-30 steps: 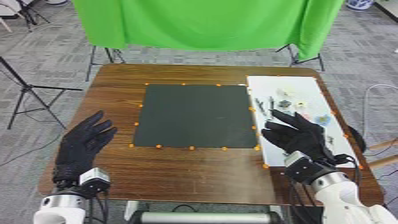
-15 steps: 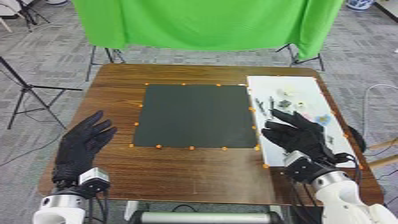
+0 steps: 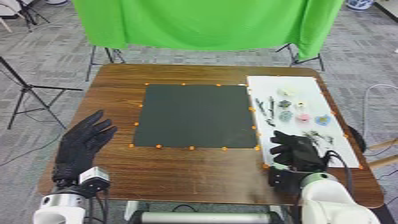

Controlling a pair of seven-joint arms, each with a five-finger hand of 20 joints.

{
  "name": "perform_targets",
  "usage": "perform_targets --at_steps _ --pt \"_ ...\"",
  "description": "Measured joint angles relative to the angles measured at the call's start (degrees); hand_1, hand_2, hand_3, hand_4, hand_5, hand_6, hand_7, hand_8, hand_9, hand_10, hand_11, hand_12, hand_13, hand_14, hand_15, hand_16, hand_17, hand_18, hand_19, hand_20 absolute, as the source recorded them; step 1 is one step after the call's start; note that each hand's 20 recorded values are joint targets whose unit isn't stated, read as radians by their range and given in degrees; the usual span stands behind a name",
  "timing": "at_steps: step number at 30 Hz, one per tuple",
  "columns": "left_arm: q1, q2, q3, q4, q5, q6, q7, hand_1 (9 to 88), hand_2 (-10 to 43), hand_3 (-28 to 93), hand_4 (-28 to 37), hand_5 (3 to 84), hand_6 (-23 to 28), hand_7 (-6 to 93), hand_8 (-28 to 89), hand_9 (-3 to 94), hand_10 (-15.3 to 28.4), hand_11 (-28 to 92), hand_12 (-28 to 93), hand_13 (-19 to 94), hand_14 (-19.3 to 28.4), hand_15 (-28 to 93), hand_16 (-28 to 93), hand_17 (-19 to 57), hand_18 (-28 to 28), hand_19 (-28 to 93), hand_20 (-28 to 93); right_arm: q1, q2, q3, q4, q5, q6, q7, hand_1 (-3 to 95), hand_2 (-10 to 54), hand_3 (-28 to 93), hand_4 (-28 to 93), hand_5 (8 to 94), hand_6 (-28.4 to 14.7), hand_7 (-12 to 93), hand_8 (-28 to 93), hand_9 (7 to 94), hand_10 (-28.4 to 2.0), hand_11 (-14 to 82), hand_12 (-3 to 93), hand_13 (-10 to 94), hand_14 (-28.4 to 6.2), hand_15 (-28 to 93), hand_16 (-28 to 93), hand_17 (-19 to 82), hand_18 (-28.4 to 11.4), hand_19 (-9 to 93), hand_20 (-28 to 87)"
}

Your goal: Arrange flowers

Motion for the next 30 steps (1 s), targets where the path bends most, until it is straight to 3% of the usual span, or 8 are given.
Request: perform_targets --at_steps 6,12,16,21,30 --pt "0.0 0.0 0.0 0.0 0.05 0.0 -0.01 24.4 3.7 83 -20.1 42.0 11.1 14.5 -10 39.3 20.3 26 10 29 26.6 48 -9 -5.9 23.2 60 -6 6.8 0.4 -3.1 0.7 -17.5 -0.8 14.8 27.2 -2.8 86 -27 62.2 -6.4 33 -19 62.2 -19.2 52.3 17.1 63 -13.5 80 9 34 -20.7 93 49" --pt "0.0 0.0 0.0 -0.01 0.08 0.0 0.0 24.5 3.7 83 -20.2 42.1 11.2 14.5 -10 39.4 20.1 26 10 29 26.5 48 -9 -5.9 23.2 60 -6 8.5 1.6 -4.5 0.8 -27.7 1.7 15.8 26.7 -3.9 86 -27 62.3 -6.4 33 -19 62.9 -19.3 54.2 17.7 64 -13.7 81 10 35 -21.2 93 51" --pt "0.0 0.05 0.06 -0.01 0.08 0.0 0.07 24.5 3.7 83 -20.2 42.1 11.2 14.4 -10 39.3 20.1 26 10 29 26.6 48 -9 -5.9 23.2 60 -6 9.7 2.7 -5.6 0.8 -33.3 0.5 20.8 26.9 -4.5 85 -27 63.2 -6.5 33 -19 63.3 -19.5 55.1 18.1 64 -13.9 81 11 36 -21.4 93 52" --pt "-0.1 0.17 0.19 0.01 0.07 0.01 0.12 24.4 3.6 83 -20.3 42.1 11.2 14.5 -10 39.3 20.2 26 10 29 26.6 48 -9 -5.9 23.2 60 -6 10.1 4.1 -5.6 0.9 -41.0 -6.2 27.6 27.3 -5.2 85 -26 63.3 -6.9 32 -18 62.9 -19.8 54.9 18.2 64 -14.3 81 11 36 -21.8 93 51" --pt "-0.3 0.25 0.19 0.02 0.07 -0.01 0.07 24.5 3.7 83 -20.2 42.0 11.1 14.6 -10 39.3 20.2 26 10 29 26.6 48 -9 -6.0 23.3 60 -6 10.0 6.5 -6.0 2.1 -45.2 -20.3 27.9 29.3 -6.8 85 -27 64.9 -8.3 28 -17 63.0 -20.4 53.5 17.9 63 -14.6 80 11 36 -21.8 93 48"
